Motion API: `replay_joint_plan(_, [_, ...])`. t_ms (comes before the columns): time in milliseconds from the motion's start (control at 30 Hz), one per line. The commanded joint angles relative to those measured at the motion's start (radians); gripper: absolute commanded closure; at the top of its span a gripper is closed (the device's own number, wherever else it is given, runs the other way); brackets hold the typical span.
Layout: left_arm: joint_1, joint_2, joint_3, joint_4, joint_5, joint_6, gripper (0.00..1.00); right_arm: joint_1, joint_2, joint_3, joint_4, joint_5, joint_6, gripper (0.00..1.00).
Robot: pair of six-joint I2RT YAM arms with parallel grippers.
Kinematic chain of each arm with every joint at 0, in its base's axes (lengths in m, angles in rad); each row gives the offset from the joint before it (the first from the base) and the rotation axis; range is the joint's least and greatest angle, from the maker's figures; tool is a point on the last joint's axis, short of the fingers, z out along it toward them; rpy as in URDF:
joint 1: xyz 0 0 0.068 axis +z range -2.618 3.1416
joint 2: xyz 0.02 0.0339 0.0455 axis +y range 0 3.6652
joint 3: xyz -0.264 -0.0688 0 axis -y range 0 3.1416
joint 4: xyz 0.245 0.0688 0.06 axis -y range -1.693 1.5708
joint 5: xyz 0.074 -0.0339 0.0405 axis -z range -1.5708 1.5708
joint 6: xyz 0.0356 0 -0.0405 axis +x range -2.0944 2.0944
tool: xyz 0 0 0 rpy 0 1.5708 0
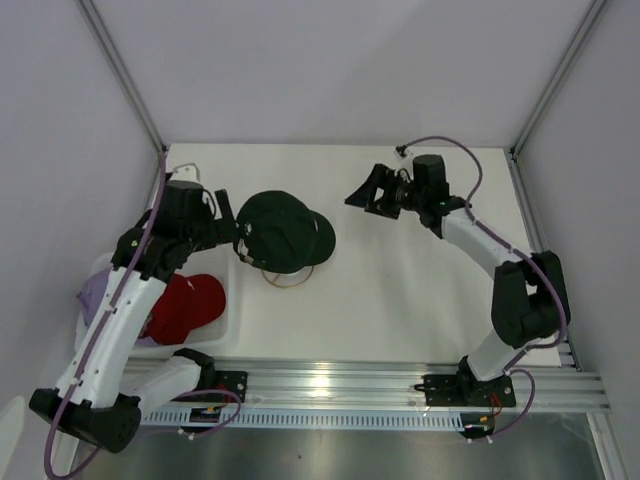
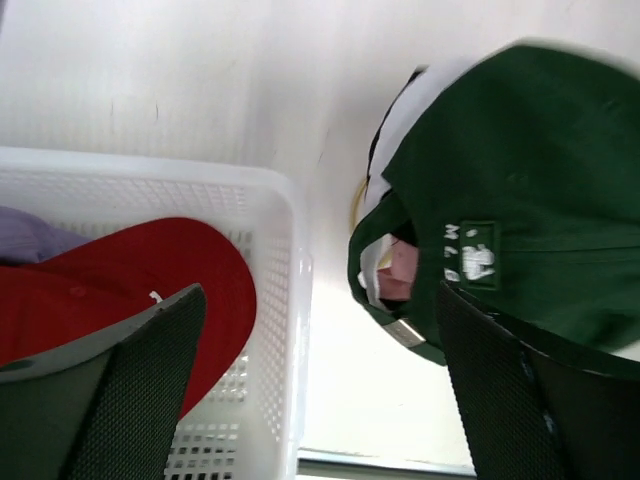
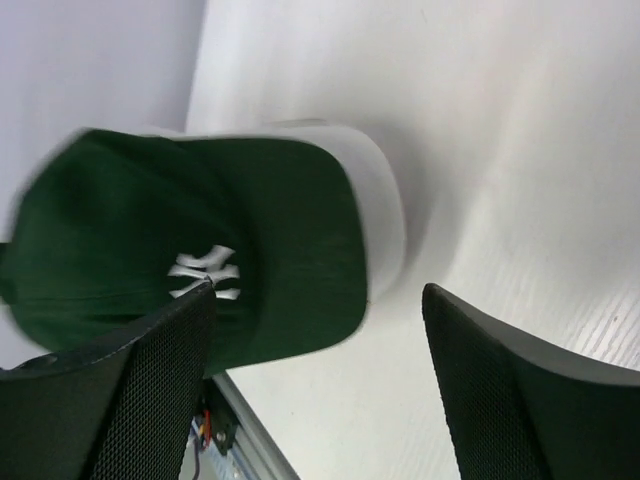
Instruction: Stack the hats
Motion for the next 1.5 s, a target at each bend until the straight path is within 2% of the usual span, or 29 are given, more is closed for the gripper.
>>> replay_joint_plan(0, [0.036, -0.072, 0.107, -0.045, 0.026, 0.012, 0.00, -0.009, -0.140, 0.090, -0.138, 0.063, -0.114, 0.14])
replay_joint_plan(67, [0.080, -0.102, 0.135, -0.071, 0.024, -0.005, 0.01, -0.012, -0.193, 0.104, -0.153, 0.063, -0.118, 0.13])
replay_joint_plan(133, [0.128, -0.116, 0.157, -0.157, -0.044, -0.050, 0.00, -0.012, -0.227, 0.112, -0.164, 0.060, -0.115, 0.11])
replay_joint_plan(233, [0.299, -0.142, 0.116, -0.299, -0.165, -0.155, 0.00, -0.008, -0.298, 0.110, -0.182, 0.049, -0.108, 0.06])
replay_joint_plan(267, [0.421, -0.153, 0.098, -0.315, -0.179, -0.178, 0.01, -0.002, -0.318, 0.101, -0.187, 0.052, -0.109, 0.01])
replay_joint_plan(367, [0.612, -0.231, -0.001, -0.274, -0.148, -0.111, 0.01, 0.026, -0.388, 0.087, -0.217, 0.093, -0.129, 0.00])
replay_joint_plan(400, [0.642, -0.265, -0.048, -0.248, -0.121, -0.083, 0.01, 0.037, -0.414, 0.078, -0.221, 0.104, -0.129, 0.00])
replay_joint_plan(500, [0.667, -0.274, -0.156, -0.153, -0.010, 0.012, 0.00, 0.046, -0.445, 0.043, -0.210, 0.098, -0.111, 0.00])
replay_joint_plan(667, [0.665, -0.190, -0.202, -0.128, 0.039, 0.024, 0.05, 0.051, -0.468, 0.023, -0.211, 0.090, -0.100, 0.00])
replay_joint_plan(1067, [0.664, -0.021, -0.204, -0.159, -0.067, -0.066, 0.22, 0.049, -0.493, 0.081, -0.221, 0.109, -0.083, 0.00])
replay_joint_plan(1200, [0.664, -0.001, -0.210, -0.139, -0.052, -0.060, 0.37, 0.049, -0.514, 0.083, -0.199, 0.113, -0.062, 0.00])
replay_joint_plan(1267, [0.665, 0.014, -0.215, -0.131, -0.044, -0.054, 0.41, 0.048, -0.519, 0.081, -0.190, 0.121, -0.054, 0.00])
replay_joint_plan(1367, [0.665, 0.020, -0.219, -0.114, -0.026, -0.046, 0.61, 0.049, -0.531, 0.078, -0.187, 0.138, -0.040, 0.01])
replay_joint_plan(1400, [0.665, 0.013, -0.222, -0.108, -0.019, -0.043, 0.79, 0.049, -0.536, 0.073, -0.187, 0.142, -0.034, 0.00])
replay_joint_plan(1467, [0.664, -0.026, -0.218, -0.122, -0.009, -0.045, 0.99, 0.049, -0.545, 0.072, -0.179, 0.144, -0.025, 0.00])
